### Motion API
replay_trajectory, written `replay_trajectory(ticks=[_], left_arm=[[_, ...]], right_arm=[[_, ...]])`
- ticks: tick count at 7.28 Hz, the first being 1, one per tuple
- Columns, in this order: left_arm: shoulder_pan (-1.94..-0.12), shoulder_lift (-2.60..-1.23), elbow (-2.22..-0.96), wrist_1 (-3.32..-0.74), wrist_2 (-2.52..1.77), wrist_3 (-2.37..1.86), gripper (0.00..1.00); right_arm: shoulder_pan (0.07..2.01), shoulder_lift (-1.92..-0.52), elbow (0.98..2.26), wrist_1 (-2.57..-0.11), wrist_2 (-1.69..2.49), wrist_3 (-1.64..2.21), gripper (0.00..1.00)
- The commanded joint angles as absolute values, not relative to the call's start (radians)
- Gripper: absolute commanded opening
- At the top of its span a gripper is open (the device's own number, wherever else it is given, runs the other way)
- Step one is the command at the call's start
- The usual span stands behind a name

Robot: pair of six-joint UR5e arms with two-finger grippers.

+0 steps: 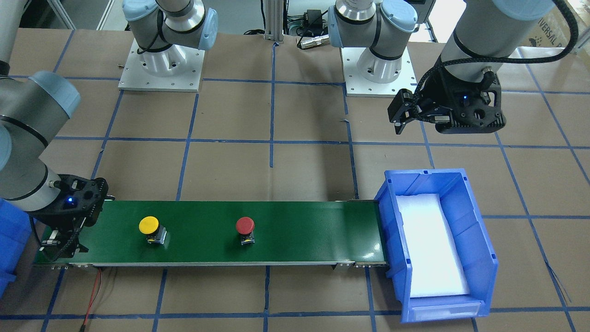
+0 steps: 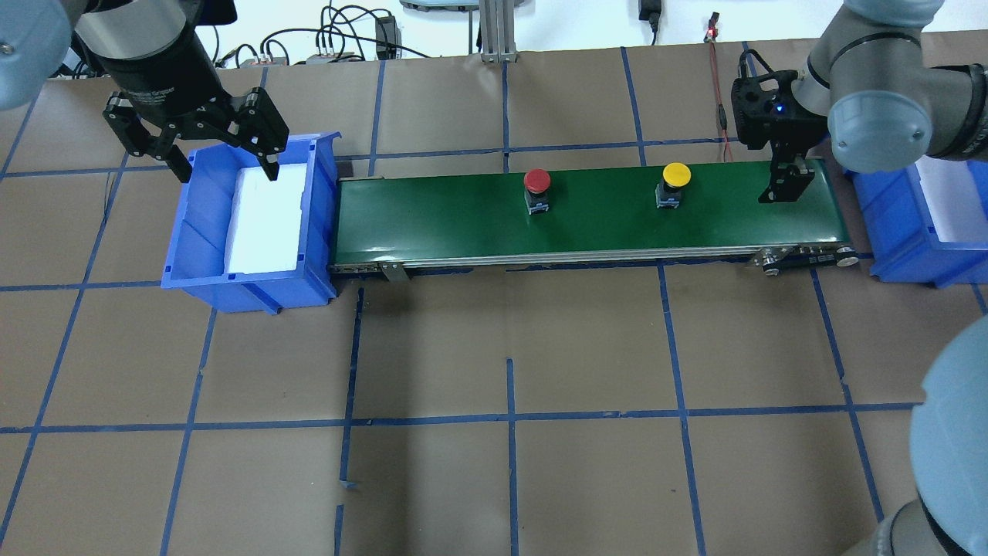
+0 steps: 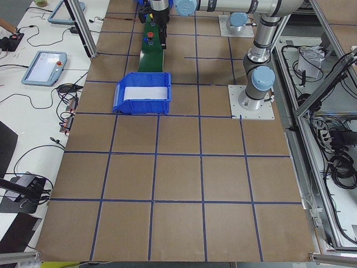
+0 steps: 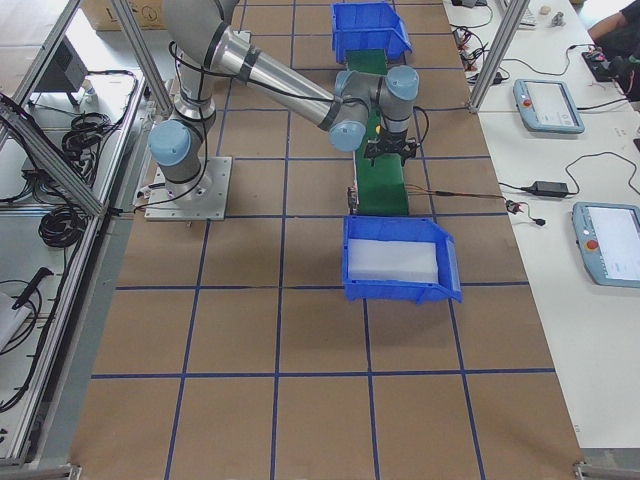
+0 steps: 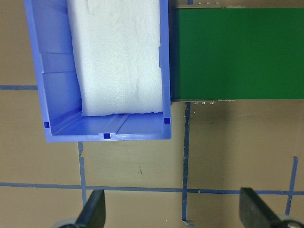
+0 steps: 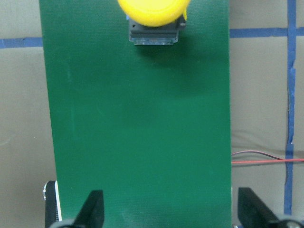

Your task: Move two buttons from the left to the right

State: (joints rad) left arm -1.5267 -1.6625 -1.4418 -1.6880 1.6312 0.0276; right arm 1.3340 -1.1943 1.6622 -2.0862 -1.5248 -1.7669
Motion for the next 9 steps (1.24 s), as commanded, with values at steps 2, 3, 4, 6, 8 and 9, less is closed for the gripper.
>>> replay_trajectory(ticks=[2, 3, 4, 6, 8, 9], left_arm=[[-1.526, -1.658, -1.448, -1.687, 1.631, 0.028, 1.00], [-1.526, -1.658, -1.447, -1.687, 1.631, 0.028, 1.00], [-1.526, -1.658, -1.445, -1.687, 1.631, 0.028, 1.00], [-1.526, -1.666, -1.436, -1.687, 1.629, 0.026, 1.00], [-1.526, -1.663, -1.442, -1.686, 1.631, 0.026, 1.00], [-1.526, -1.660, -1.445, -1.686, 1.631, 0.028, 1.00]], right_arm=[[1.335, -1.197, 1.663, -2.086, -1.523, -1.758, 0.99], [1.335, -1.197, 1.664, -2.086, -1.523, -1.759, 0.99], [1.335, -1.197, 1.664, -2.085, -1.523, -1.758, 0.99], [1.335, -1.197, 1.661, -2.086, -1.525, -1.758, 0.99], [1.335, -1.197, 1.663, -2.086, -1.525, -1.759, 0.99], [1.335, -1.198, 1.663, -2.086, -1.523, -1.758, 0.99]])
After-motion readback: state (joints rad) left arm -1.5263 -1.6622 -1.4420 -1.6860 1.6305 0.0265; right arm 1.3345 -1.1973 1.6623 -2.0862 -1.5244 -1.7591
